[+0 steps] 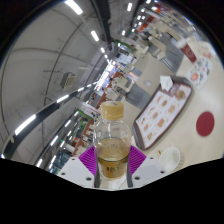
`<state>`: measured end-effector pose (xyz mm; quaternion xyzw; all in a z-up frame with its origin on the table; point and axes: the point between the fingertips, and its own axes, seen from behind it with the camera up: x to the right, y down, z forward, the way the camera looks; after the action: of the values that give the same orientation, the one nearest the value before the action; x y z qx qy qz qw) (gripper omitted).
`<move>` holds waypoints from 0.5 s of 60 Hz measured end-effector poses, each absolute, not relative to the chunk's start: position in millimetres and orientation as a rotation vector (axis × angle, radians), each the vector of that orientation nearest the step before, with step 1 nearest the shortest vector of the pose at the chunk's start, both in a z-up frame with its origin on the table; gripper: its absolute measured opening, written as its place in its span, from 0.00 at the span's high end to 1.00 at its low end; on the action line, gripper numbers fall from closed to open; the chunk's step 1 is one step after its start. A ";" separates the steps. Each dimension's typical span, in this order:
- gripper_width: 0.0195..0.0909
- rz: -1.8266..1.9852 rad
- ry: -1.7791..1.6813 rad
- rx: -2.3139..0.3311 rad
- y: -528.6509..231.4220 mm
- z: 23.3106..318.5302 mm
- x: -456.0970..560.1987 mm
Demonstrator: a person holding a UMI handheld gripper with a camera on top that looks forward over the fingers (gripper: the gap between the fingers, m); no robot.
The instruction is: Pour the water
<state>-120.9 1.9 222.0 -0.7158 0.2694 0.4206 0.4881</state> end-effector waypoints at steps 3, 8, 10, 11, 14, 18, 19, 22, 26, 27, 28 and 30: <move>0.77 0.861 0.511 -1.764 9.3 233.9 -98.3; 0.77 0.590 0.304 -1.774 9.8 250.5 -52.8; 0.76 0.494 0.235 -1.774 10.1 252.5 -31.4; 0.77 0.446 0.206 -1.777 10.9 251.9 -23.3; 0.77 0.328 0.123 -1.783 12.9 244.7 5.0; 0.77 0.205 0.042 -1.797 16.3 226.2 32.0; 0.77 0.182 0.027 -1.804 17.5 219.2 38.3; 0.77 0.128 -0.010 -1.823 20.8 193.6 60.7; 0.77 0.082 -0.045 -1.874 23.6 156.2 78.7; 0.76 0.077 -0.046 -1.884 21.0 155.0 76.2; 0.77 0.077 -0.046 -1.891 21.4 148.5 78.7; 0.77 0.089 -0.048 -1.912 20.8 134.7 81.9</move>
<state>81.9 20.8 134.7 -0.8164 -0.0204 0.0382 0.5759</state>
